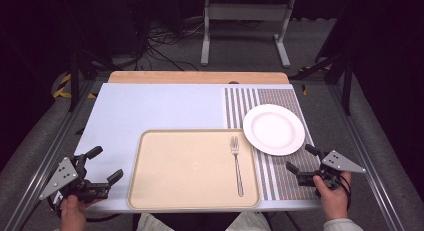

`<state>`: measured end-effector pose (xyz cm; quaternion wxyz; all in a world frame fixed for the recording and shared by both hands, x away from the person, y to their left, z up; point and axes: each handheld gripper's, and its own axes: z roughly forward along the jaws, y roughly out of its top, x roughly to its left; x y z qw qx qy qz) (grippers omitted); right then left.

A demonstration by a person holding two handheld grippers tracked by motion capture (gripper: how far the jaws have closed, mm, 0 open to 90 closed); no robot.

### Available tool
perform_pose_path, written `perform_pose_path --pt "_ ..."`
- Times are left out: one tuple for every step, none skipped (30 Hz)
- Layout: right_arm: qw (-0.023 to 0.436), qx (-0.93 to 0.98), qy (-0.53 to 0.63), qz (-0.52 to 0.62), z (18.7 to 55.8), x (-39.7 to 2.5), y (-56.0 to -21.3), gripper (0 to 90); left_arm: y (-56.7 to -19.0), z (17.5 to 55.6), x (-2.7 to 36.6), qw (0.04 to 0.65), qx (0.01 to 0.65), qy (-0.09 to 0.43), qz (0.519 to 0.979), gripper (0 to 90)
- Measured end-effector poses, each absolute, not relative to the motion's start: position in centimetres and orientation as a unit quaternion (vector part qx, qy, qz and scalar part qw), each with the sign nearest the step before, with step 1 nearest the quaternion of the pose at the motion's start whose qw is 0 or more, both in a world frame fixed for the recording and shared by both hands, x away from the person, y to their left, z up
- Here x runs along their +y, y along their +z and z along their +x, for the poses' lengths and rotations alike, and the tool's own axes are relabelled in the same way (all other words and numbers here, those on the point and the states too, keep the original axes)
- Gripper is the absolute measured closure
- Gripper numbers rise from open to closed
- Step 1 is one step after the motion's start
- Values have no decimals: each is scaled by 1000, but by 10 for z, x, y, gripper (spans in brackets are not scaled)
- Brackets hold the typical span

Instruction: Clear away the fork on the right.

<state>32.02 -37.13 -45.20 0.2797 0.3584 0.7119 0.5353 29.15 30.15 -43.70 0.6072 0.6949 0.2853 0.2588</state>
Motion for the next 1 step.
perform_pose_path --pt "279 713 535 358 320 -371 -452 17 -437 292 301 608 286 259 694 2"
